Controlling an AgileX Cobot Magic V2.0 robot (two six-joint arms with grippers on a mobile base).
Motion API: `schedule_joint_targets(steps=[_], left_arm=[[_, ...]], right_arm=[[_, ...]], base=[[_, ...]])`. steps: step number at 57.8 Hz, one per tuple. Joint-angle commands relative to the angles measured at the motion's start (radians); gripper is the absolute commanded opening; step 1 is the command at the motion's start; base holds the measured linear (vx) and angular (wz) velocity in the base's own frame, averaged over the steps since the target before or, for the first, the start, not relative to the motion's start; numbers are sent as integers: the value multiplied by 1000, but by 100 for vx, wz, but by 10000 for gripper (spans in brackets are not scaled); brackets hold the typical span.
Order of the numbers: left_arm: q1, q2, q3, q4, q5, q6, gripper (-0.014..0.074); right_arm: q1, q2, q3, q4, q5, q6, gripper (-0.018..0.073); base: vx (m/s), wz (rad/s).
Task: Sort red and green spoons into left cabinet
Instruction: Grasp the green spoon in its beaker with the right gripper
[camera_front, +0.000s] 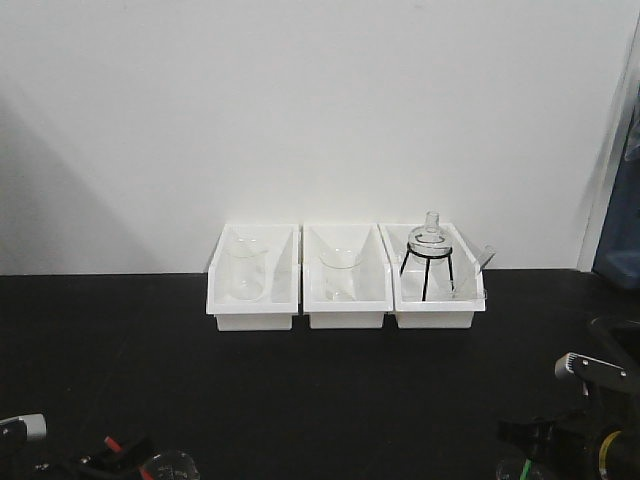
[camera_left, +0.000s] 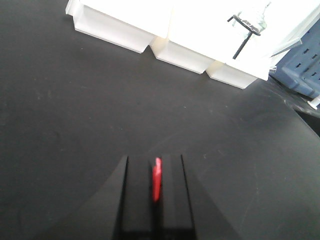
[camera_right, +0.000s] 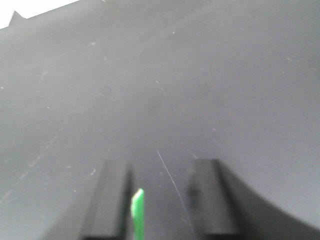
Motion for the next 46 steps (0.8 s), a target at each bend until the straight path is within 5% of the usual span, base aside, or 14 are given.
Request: schedule_joint_targets(steps=[1,19,46], left_arm=[[-3,-35,-19,-11,-92,-4,-8],[-3,-35,-19,-14,-101,-2,-8],[-3,-59,-19,-41,-117,3,-7]], right_arm=[[-3,-38,-28,5,-44,-1,185],[-3,-38,-28,5,-10,-6,-11],[-3,-128,-28,5,-17,-8,-9]], base=[[0,0],[0,0],[0,0]])
